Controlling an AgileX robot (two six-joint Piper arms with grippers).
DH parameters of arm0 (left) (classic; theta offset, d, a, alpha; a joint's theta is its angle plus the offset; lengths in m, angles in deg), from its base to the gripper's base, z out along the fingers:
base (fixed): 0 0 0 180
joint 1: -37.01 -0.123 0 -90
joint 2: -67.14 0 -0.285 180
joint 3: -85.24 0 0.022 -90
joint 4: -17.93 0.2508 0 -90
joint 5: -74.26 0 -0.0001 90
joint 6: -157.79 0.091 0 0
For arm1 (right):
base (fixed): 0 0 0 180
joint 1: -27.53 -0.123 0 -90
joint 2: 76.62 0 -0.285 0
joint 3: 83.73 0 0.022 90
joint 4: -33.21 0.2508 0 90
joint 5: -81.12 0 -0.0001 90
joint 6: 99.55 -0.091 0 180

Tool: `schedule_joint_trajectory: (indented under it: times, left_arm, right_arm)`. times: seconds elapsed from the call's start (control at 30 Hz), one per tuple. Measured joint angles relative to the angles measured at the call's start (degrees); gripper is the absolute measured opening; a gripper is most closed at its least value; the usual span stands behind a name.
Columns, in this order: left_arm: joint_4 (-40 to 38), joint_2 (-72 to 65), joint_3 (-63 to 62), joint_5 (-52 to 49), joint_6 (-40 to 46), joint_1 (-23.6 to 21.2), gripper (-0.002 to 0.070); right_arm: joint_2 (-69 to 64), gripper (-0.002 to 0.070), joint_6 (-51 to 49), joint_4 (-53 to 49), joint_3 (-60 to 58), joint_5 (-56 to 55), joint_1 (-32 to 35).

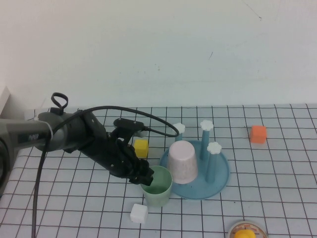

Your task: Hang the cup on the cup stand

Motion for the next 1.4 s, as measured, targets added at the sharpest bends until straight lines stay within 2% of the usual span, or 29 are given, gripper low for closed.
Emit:
schedule_joint_trajectory:
  times: [0.07,0.17,0.23,0.33,0.47,0.53,0.57,0.67,0.73,0.8,0.87,0.97,1.07,1.17,1.23,1.27,1.4]
  left_arm:
    - [-0.9,-0.1,0.0,0.2,0.4,0.0,0.03]
    - [-1.5,-0.1,0.0,0.2,0.8,0.0,0.0131]
    - [-1.6,-0.2,0.0,0.3,1.4,0.0,0.0055]
    - [-1.6,-0.6,0.0,0.2,1.5,0.0,0.0017]
    - [-1.6,-1.1,-0.1,-0.7,1.6,0.0,0.0008]
    - [-1.6,-1.1,-0.1,-1.1,1.6,0.0,0.0029]
    - [-1.6,-1.1,-0.1,-1.4,1.7,0.0,0.0062]
    - [-1.6,-1.1,-0.1,-2.1,1.9,0.1,0.0229]
    - [-1.6,-1.1,-0.1,-2.7,2.2,0.1,0.0366]
    - [-1.6,-1.1,-0.1,-3.8,2.2,0.3,0.0442]
    - [-1.6,-1.1,-0.1,-4.6,2.2,0.6,0.0464]
    - [-1.6,-1.1,-0.1,-4.9,2.2,1.7,0.0447]
    - [-1.6,-1.1,-0.1,-4.9,2.2,2.6,0.0383]
    - [-1.0,-1.1,-0.1,-4.7,2.2,2.8,0.0234]
    - [1.2,-1.1,-0.2,-4.7,2.2,2.8,0.0106]
    - [2.3,-1.1,-0.2,-4.8,2.2,2.8,0.007]
    - [7.4,-1.1,-0.2,-8.5,2.2,2.8,0.0015]
  right_arm:
    - [0.0,-0.0001,0.0,0.0,0.0,0.0,0.0]
    - [0.0,-0.0001,0.0,0.1,0.0,0.0,0.0]
    - [0.0,-0.0001,0.0,0.2,0.0,0.0,0.0]
    - [0.0,-0.0001,0.0,0.4,0.0,-0.1,0.0]
    - [0.0,-0.0001,0.0,0.9,0.0,-0.2,0.0]
    - [0.0,-0.0001,0.0,1.0,0.0,-0.2,0.0]
    - [0.0,-0.0001,0.0,1.0,0.0,-0.2,0.0]
    - [0.0,-0.0001,0.0,1.1,0.0,-0.2,0.0]
    - [0.0,-0.0001,0.0,1.5,0.0,0.1,0.0]
    - [0.0,-0.0001,0.0,1.7,0.0,0.0,0.0]
    - [0.0,-0.0001,0.0,1.7,0.0,0.2,0.0]
    - [0.0,-0.0001,0.0,1.7,0.0,0.2,0.0]
    - [0.0,-0.0001,0.0,1.7,0.0,0.2,0.0]
    - [0.0,-0.0001,0.0,1.7,0.0,0.2,0.0]
    - [0.0,-0.0001,0.0,1.7,0.0,0.2,0.0]
    - [0.0,-0.0001,0.0,1.7,0.0,0.2,0.0]
    - [0.0,-0.0001,0.0,1.9,0.0,0.3,0.0]
